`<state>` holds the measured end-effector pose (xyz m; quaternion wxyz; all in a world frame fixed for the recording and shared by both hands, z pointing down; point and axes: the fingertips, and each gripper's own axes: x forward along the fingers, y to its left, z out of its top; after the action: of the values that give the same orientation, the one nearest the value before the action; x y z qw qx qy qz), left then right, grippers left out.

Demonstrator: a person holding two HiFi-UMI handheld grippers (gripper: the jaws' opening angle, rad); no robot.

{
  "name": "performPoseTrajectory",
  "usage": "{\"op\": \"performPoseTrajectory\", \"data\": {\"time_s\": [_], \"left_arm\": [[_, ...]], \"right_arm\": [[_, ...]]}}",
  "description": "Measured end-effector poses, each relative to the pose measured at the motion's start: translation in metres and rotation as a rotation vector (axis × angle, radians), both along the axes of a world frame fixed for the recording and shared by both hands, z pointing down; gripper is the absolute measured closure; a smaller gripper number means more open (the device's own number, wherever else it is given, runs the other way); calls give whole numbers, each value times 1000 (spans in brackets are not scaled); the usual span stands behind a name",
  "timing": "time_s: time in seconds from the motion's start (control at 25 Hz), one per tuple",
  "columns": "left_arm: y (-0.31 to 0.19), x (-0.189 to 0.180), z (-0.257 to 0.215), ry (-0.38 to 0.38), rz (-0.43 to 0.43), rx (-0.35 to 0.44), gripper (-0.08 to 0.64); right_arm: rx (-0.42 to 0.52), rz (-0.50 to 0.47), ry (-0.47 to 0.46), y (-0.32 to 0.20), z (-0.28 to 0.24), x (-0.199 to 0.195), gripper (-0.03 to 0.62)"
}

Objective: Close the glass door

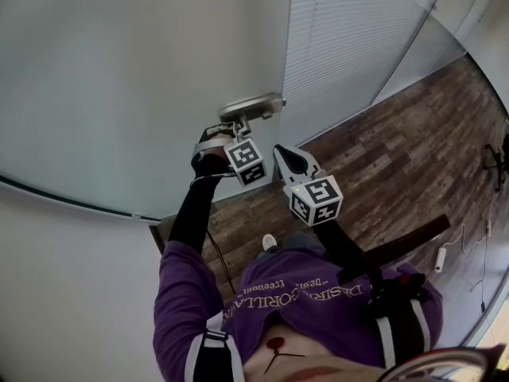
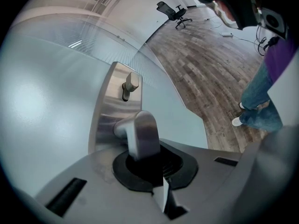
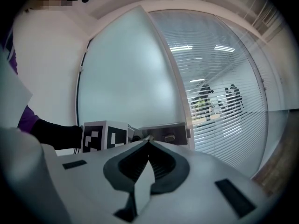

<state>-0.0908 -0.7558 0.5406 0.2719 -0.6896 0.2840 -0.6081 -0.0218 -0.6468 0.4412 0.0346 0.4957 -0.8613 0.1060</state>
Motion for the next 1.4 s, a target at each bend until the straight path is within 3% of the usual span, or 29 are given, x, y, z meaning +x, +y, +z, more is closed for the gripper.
{"op": "performPoseTrajectory", "data": {"time_s": [0.28, 0.88, 1.4], "left_arm": [[-3, -2, 2, 3, -11, 1, 560], [-8, -6, 6, 5, -40, 0, 560], [-25, -10, 16, 7, -69, 7, 560]], "right_arm": [[-10, 8, 1, 2, 5, 6, 603], [-8, -93, -15, -25, -1, 10, 603], [1, -117, -10, -42, 6, 14, 603]]}}
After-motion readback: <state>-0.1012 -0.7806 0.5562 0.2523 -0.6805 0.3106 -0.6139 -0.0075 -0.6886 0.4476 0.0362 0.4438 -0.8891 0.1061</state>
